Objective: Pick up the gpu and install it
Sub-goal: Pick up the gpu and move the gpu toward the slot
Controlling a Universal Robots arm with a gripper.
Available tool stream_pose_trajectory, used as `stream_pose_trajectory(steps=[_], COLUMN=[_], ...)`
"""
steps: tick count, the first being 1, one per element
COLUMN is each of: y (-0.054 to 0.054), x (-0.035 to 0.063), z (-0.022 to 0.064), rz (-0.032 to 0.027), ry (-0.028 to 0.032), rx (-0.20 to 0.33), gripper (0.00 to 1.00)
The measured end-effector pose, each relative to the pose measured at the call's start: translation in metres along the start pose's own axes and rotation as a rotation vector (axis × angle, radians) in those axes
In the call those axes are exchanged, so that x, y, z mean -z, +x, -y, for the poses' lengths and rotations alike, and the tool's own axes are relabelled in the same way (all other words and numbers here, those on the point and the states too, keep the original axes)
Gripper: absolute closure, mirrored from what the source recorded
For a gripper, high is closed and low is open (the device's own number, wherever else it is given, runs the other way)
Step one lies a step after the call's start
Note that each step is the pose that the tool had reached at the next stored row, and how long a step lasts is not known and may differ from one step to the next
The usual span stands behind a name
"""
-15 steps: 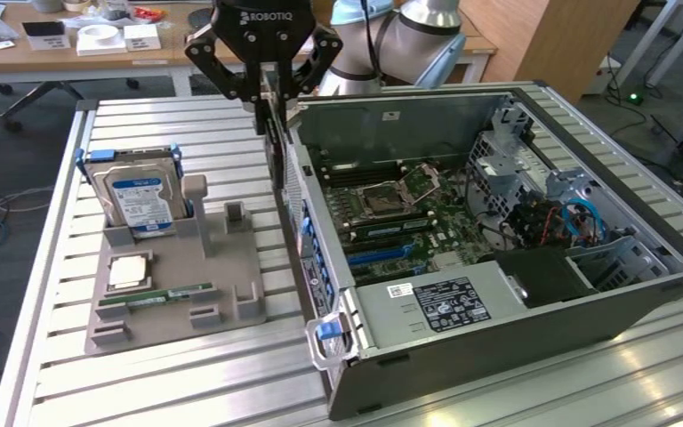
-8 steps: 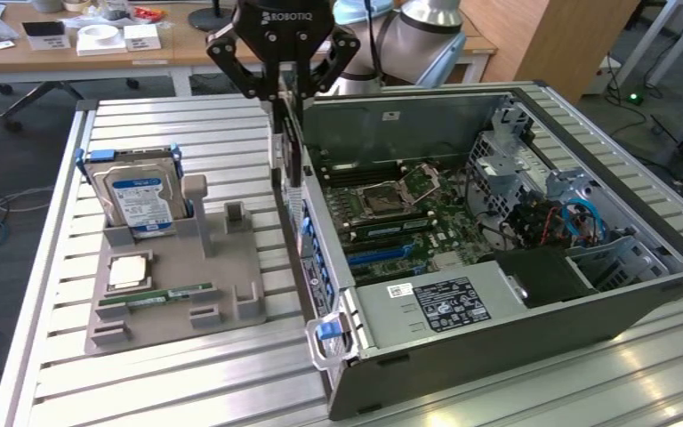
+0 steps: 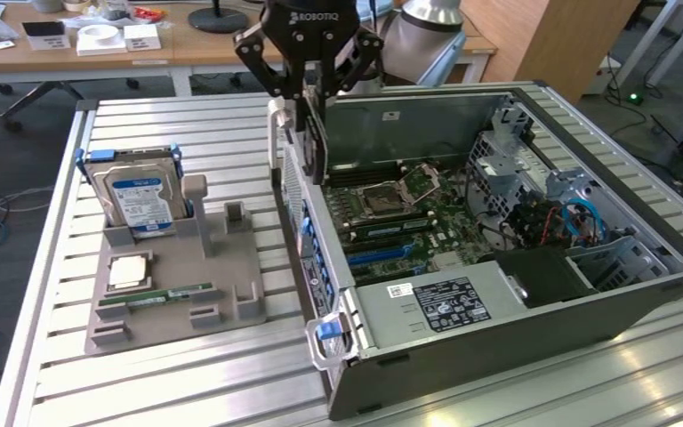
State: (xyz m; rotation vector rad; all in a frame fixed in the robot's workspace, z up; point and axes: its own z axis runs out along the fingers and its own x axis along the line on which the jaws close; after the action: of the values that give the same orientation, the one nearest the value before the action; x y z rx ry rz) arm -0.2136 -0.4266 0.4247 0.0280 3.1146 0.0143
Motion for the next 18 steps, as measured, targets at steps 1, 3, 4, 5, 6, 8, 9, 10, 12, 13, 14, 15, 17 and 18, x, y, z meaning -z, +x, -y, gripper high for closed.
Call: stream_pose_trajectory(steps=[1, 3, 4, 5, 6, 8, 9, 10, 12, 13, 14, 15, 17, 18], y=[-0.003, -0.010, -0.013, -0.016, -0.019, -0.025, -0.028, -0.031, -0.036, -0.039, -0.042, -0.045, -0.050, -0.053], x=[-0.0001, -0.0002, -0.0003, -0.0004, -0.0006, -0.0007, -0.0008, -0.0009, -0.0010, -0.0011, -0.0011, -0.0012, -0.0014, -0.0015], z=[0.0000, -0.0001, -0.0002, -0.0003, -0.0003, -0.0004, -0.0005, -0.0005, -0.0006, -0.0007, -0.0007, -0.0008, -0.0009, -0.0009], rz=[0.0000, 0.0000, 0.0000, 0.0000, 0.0000, 0.0000, 0.0000, 0.0001, 0.0000, 0.0000, -0.0001, 0.0000, 0.0000, 0.0001], ry=[0.0000, -0.0001, -0.0001, -0.0001, -0.0002, -0.0002, -0.0003, -0.0002, -0.0002, -0.0002, -0.0001, -0.0002, -0.0002, -0.0003], rx=[0.000, 0.000, 0.000, 0.000, 0.000, 0.000, 0.000, 0.000, 0.000, 0.000, 0.000, 0.000, 0.000, 0.000], gripper=[0.74, 0.74, 0.74, 0.74, 0.74, 0.74, 0.74, 0.74, 0.74, 0.74, 0.74, 0.74, 0.74, 0.74])
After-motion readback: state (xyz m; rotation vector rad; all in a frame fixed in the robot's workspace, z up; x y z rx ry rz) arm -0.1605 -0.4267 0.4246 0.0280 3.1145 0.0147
